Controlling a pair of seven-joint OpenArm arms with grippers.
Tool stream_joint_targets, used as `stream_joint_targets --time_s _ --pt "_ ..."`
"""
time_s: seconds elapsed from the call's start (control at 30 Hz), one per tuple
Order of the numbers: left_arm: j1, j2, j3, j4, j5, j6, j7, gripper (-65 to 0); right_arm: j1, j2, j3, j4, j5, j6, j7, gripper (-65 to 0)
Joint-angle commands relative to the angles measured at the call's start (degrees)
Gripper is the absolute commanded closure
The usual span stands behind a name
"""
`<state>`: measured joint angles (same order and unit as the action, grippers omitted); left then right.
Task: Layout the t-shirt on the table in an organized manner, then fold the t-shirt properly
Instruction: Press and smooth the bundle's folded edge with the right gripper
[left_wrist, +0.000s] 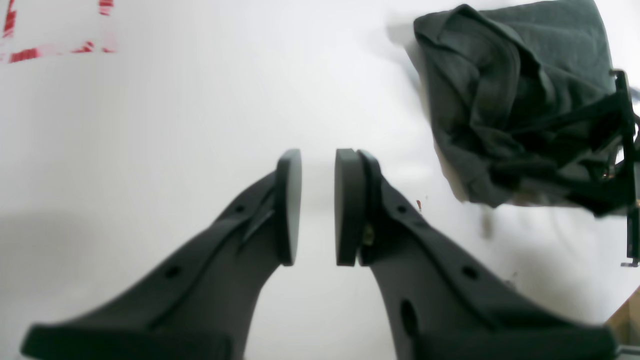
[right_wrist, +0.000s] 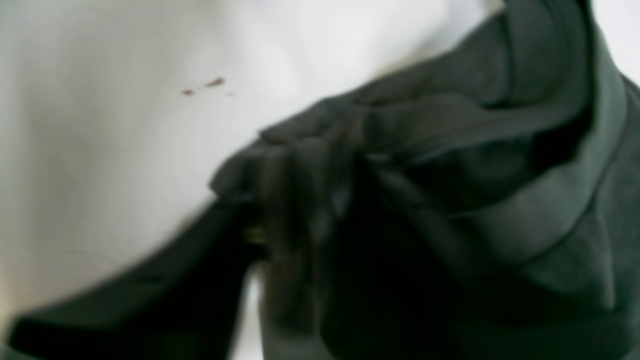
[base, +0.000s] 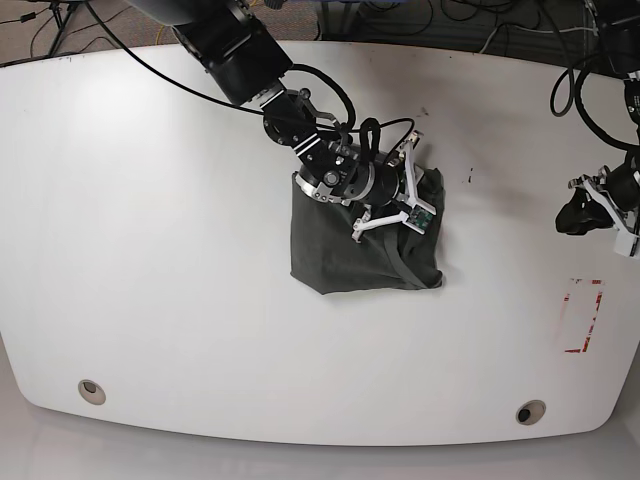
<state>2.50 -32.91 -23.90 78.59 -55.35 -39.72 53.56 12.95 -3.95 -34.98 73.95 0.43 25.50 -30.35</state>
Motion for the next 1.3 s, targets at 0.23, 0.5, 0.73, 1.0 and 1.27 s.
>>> stream_joint_targets --time_s 0.23,0.5,0.73,1.0,1.27 --pt "-0.88 -1.42 -0.23 0.75 -1.31 -0.28 -1.30 -10.4 0.54 -1.46 0.04 4.77 0.76 -0.05 0.68 -4.1" --pt "-0.88 -1.34 -0.23 0.75 -1.39 -0.28 -1.30 -10.4 -0.51 -2.60 0.04 9.61 0.76 -0.13 -2.84 -4.3" --pt "-0.88 -1.34 -0.23 0.75 -1.31 -0.28 -1.30 -10.4 -0.69 -2.87 0.04 9.34 0.76 -0.22 -3.01 -4.3" --pt "-0.88 -1.34 -0.23 0.75 -1.22 -0.28 -1.30 -10.4 -0.86 -2.87 0.12 7.32 0.76 -0.22 -3.01 -4.3" --pt "-0.88 -1.34 -0.14 0.67 -1.22 -0.28 -1.30 -10.4 -0.69 -2.96 0.21 4.95 0.76 -0.22 -2.93 -6.2"
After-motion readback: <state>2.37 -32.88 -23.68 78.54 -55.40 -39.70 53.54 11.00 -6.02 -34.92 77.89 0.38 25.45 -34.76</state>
